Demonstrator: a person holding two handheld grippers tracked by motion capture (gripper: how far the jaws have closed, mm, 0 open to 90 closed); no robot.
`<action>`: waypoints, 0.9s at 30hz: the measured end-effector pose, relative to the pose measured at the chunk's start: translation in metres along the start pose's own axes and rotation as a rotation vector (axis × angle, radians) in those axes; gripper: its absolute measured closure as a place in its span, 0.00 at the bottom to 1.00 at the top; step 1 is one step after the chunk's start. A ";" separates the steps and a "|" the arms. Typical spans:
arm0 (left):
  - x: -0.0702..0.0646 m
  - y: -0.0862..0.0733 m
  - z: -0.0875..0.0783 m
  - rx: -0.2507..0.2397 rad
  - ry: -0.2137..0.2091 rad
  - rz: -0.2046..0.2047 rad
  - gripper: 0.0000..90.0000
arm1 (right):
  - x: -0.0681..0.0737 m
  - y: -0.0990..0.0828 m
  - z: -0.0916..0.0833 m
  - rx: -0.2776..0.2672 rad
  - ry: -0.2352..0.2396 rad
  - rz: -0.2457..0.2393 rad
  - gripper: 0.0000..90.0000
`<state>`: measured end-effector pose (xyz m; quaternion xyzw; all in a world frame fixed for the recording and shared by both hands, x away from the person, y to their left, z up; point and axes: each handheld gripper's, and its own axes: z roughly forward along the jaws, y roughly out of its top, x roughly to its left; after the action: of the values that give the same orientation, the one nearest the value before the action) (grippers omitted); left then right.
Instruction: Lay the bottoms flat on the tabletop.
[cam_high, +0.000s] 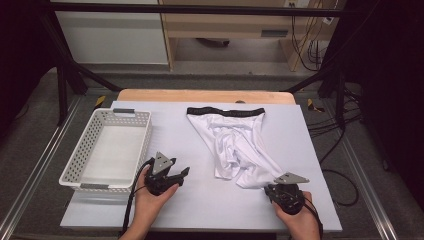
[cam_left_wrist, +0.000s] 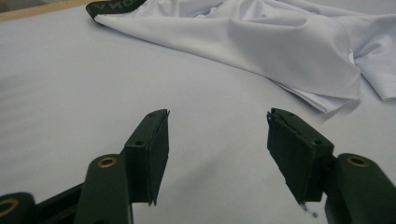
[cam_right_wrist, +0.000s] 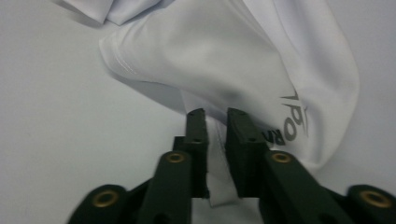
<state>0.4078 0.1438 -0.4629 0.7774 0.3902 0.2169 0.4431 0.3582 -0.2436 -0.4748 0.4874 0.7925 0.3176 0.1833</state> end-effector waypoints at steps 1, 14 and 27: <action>0.000 0.000 0.000 0.001 -0.002 -0.001 0.43 | -0.002 0.000 -0.002 0.011 0.015 0.003 0.99; -0.001 0.001 -0.001 -0.005 0.002 0.010 0.43 | -0.053 -0.033 -0.050 -0.054 0.018 0.073 0.95; -0.001 -0.002 0.001 0.003 0.002 0.002 0.43 | 0.011 0.028 -0.004 -0.116 0.070 -0.026 0.63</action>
<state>0.4070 0.1432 -0.4649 0.7783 0.3903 0.2176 0.4412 0.3686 -0.2258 -0.4524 0.4540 0.7849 0.3777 0.1875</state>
